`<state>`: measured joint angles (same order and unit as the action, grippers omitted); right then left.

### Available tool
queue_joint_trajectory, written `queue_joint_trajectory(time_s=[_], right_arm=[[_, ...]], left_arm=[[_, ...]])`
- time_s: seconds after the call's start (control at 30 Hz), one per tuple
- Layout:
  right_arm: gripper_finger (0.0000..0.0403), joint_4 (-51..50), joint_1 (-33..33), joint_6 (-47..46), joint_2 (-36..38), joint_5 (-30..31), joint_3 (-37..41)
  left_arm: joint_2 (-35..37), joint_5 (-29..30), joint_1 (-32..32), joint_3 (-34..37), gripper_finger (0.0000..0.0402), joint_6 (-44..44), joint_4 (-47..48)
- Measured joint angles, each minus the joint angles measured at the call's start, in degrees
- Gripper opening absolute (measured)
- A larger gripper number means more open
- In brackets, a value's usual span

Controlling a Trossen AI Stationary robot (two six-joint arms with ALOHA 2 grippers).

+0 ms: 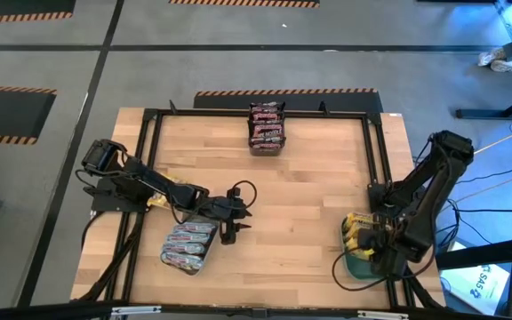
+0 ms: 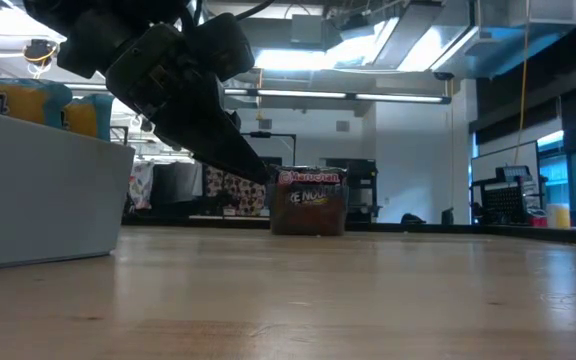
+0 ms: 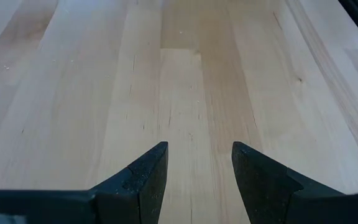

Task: Sort Maruchan noodles
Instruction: Put the top yellow noodle pack into the green bin, then put the yellow noodle pack into the green bin

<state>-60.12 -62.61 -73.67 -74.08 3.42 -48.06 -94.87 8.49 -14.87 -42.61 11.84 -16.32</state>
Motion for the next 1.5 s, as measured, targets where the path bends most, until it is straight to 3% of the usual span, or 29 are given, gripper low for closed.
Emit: queue_joint_trajectory(time_s=[0.2, 0.37, 0.57, 0.7, 0.77, 0.9, 1.07, 1.17, 1.23, 1.5], right_arm=[[0.0222, -6.26, 0.13, -0.60, 0.04, 1.56, -5.91], [0.0222, -10.34, 4.00, -5.55, 0.09, 4.14, -11.86], [0.0223, -0.80, 8.59, -0.60, 0.12, 27.00, -12.94], [0.0223, 10.48, 12.57, 8.96, 0.11, 39.85, -9.27], [0.0223, 16.47, 15.08, 13.52, 0.11, 43.43, -6.68], [0.0223, 26.96, 20.98, 18.43, 0.04, 44.71, -1.13], [0.0223, 42.00, 27.67, 21.87, -0.11, 44.40, 7.05], [0.0223, 51.34, 30.79, 24.83, -0.11, 42.79, 11.51], [0.0223, 56.25, 32.62, 26.41, -0.11, 41.40, 13.52], [0.0223, 60.60, 36.17, 30.32, -0.17, 38.57, 15.44]], left_arm=[[0.00, -0.02, -0.04, 0.00, 0.0174, 0.42, 0.00], [0.00, -0.01, 0.56, -0.02, 0.0174, 2.67, 0.36], [4.49, -0.49, 1.67, -0.11, 0.0173, 5.54, 5.66], [12.42, 0.63, 1.81, -0.07, 0.0171, 6.11, 14.36], [17.59, 3.27, 1.98, -0.11, 0.0171, 6.83, 20.21], [27.93, 13.88, 2.93, -0.09, 0.0171, 13.42, 36.47], [36.67, 18.47, 4.91, -0.10, 0.0171, 30.92, 59.16], [37.63, 16.87, 6.39, -0.09, 0.0171, 44.01, 73.63], [37.09, 14.86, 7.32, 0.05, 0.0171, 48.26, 80.11], [30.18, 7.33, 12.87, 2.87, 0.0171, 44.94, 83.13]])
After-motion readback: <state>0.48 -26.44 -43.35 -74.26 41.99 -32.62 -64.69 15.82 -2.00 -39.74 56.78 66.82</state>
